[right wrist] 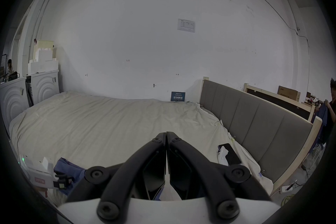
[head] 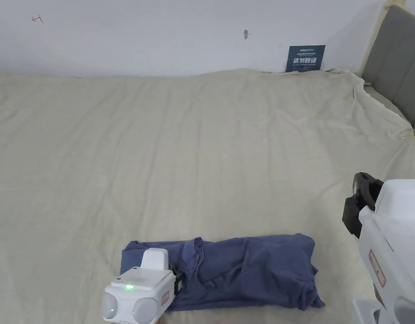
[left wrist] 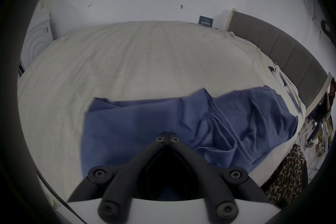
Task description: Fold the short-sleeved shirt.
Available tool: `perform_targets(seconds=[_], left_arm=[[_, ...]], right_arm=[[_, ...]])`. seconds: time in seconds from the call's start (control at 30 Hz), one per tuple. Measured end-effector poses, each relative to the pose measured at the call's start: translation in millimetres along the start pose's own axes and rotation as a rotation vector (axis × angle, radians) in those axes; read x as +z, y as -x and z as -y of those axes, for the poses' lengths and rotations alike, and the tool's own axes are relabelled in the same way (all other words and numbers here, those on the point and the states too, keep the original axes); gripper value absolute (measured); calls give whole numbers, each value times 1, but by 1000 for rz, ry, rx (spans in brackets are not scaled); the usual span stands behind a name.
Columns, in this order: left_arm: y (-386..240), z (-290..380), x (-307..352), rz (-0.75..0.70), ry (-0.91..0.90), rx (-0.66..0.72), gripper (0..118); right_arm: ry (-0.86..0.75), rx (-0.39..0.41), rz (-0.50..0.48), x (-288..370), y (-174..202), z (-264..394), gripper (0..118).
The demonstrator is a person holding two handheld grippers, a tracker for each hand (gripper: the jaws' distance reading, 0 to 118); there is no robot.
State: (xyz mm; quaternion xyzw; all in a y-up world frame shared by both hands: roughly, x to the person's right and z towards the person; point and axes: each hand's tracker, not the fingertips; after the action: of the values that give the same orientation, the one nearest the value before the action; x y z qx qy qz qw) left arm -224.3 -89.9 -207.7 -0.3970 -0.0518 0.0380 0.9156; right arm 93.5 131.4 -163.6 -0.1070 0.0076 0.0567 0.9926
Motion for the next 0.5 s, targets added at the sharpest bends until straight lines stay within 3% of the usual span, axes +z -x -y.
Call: perform_targets(seconds=[0.27,0.5], left_arm=[[-42,3,-9,55,8,-24,0],[-41,-5,-3,102,19,6,0]], right_arm=[[2,1,30,1,-16,2,0],[-1,-2,33,3,-15,1,0]])
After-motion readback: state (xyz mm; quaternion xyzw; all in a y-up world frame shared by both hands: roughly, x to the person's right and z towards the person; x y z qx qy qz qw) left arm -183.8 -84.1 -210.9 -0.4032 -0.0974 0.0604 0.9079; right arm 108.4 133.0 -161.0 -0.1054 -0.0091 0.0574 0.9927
